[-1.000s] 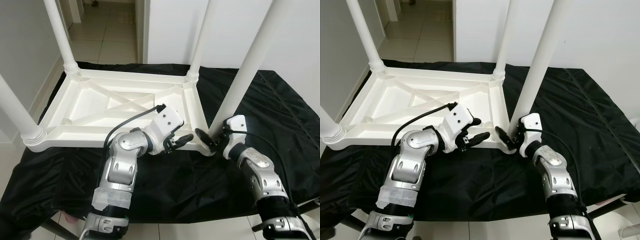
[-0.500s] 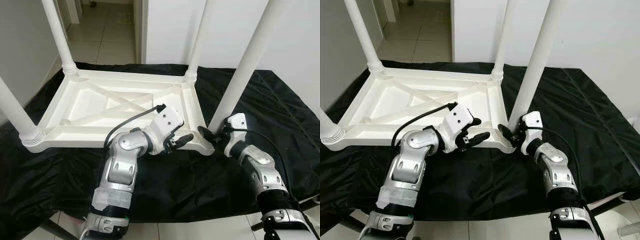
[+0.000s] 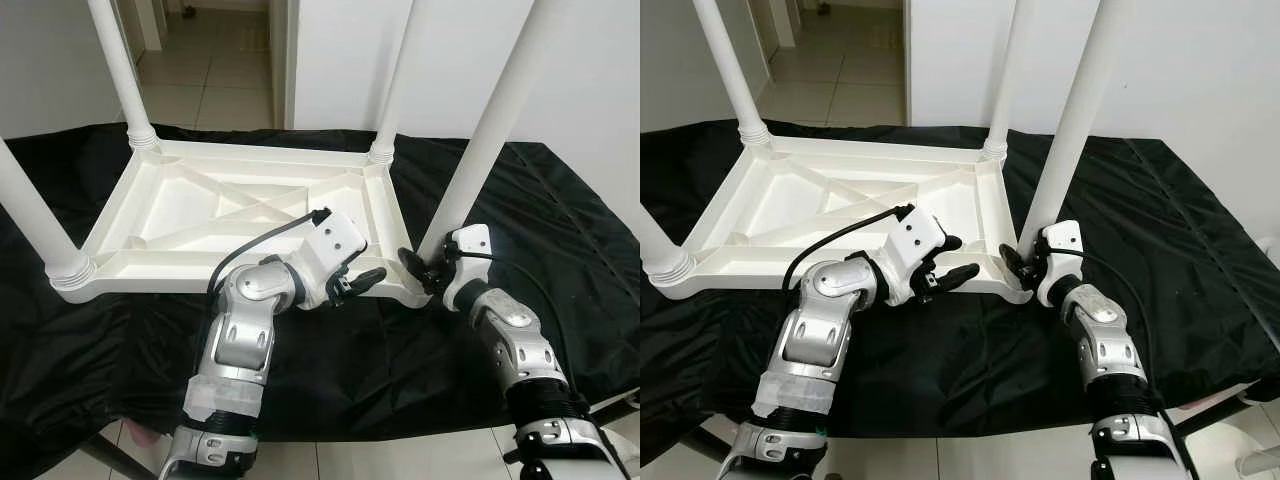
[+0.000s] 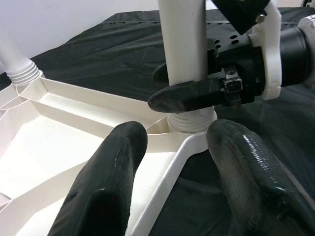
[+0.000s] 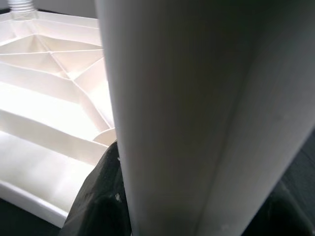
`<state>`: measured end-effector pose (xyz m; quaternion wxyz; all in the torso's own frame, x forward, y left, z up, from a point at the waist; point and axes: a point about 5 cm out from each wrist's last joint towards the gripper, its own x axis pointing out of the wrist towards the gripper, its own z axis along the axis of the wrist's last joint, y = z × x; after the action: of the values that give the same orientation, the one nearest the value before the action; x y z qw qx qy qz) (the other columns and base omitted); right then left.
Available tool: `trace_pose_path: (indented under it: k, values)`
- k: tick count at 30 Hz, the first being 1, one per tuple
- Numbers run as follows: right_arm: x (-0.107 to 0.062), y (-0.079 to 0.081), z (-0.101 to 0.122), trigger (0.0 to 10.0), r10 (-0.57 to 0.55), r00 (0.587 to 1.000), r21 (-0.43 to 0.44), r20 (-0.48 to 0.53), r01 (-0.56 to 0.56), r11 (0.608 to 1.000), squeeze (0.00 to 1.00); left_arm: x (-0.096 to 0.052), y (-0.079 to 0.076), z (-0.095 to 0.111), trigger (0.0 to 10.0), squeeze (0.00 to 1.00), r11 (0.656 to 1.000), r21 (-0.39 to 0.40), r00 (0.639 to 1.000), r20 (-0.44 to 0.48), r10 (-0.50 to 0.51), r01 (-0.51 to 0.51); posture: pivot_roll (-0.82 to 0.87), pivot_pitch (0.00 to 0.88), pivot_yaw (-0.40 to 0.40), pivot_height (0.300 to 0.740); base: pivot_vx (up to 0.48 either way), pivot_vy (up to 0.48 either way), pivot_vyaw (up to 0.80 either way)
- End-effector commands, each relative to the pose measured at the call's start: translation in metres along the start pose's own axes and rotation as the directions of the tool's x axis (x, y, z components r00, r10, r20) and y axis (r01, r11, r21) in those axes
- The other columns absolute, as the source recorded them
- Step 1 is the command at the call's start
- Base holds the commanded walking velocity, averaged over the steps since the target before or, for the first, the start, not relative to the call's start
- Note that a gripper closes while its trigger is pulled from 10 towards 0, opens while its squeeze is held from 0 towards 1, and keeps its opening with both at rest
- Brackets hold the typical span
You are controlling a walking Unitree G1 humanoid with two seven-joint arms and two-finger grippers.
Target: Building children table
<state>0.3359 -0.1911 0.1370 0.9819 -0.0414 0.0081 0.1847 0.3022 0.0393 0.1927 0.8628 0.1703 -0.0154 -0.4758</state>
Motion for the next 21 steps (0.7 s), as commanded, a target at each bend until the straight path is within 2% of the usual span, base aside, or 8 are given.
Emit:
trace_pose_path:
  k: [1, 2, 5, 8, 11, 12, 16, 21]
  values:
    - [-0.005, -0.004, -0.011, 10.0, -0.068, 0.995, 0.016, -0.067, 0.069, 0.997, 0.00, 0.000, 0.014, 0.001, 10.0, 0.00, 0.960, -0.006, 0.960, -0.004, 0.281, -0.281, -0.02, 0.000, -0.043, 0.740, 0.000, 0.000, 0.00]
    - [-0.005, -0.004, -0.011, 10.0, -0.068, 0.995, 0.016, -0.067, 0.069, 0.997, 0.00, 0.000, 0.014, 0.001, 10.0, 0.00, 0.960, -0.006, 0.960, -0.004, 0.281, -0.281, -0.02, 0.000, -0.043, 0.740, 0.000, 0.000, 0.00]
    - [-0.012, 0.008, -0.010, 10.0, -0.295, 0.953, 0.089, -0.072, 0.300, 0.950, 0.00, 0.000, 0.014, 0.000, 10.0, 0.00, 0.961, -0.007, 0.961, -0.006, 0.277, -0.277, -0.02, 0.000, -0.040, 0.740, 0.000, 0.000, 0.00]
    - [-0.014, 0.011, -0.011, 10.0, -0.347, 0.934, 0.101, -0.084, 0.354, 0.930, 0.00, 0.000, 0.013, 0.000, 10.0, 0.00, 0.961, -0.007, 0.961, -0.007, 0.276, -0.276, -0.02, 0.000, -0.038, 0.740, 0.000, 0.000, 0.00]
    - [-0.025, 0.025, -0.017, 10.0, -0.520, 0.846, 0.148, -0.116, 0.532, 0.833, 0.00, 0.000, 0.013, 0.000, 10.0, 0.00, 0.962, -0.007, 0.962, -0.009, 0.272, -0.273, -0.02, 0.000, -0.035, 0.740, 0.000, 0.000, 0.00]
    - [-0.025, 0.025, -0.017, 10.0, -0.520, 0.846, 0.148, -0.116, 0.532, 0.833, 0.00, 0.000, 0.013, 0.000, 10.0, 0.00, 0.962, -0.007, 0.962, -0.009, 0.272, -0.273, -0.02, 0.000, -0.035, 0.740, 0.000, 0.000, 0.00]
    - [-0.032, 0.042, -0.015, 10.0, -0.639, 0.760, 0.192, -0.123, 0.650, 0.736, 0.00, 0.000, 0.014, 0.000, 10.0, 0.00, 0.962, -0.008, 0.962, -0.010, 0.272, -0.272, -0.02, 0.000, -0.037, 0.740, 0.000, 0.000, 0.00]
    - [-0.030, 0.052, -0.013, 10.0, -0.624, 0.771, 0.221, -0.125, 0.635, 0.740, 0.00, -0.001, 0.013, 0.000, 10.0, 0.00, 0.962, -0.010, 0.962, -0.010, 0.271, -0.271, -0.02, 0.000, -0.034, 0.740, 0.000, 0.000, 0.00]
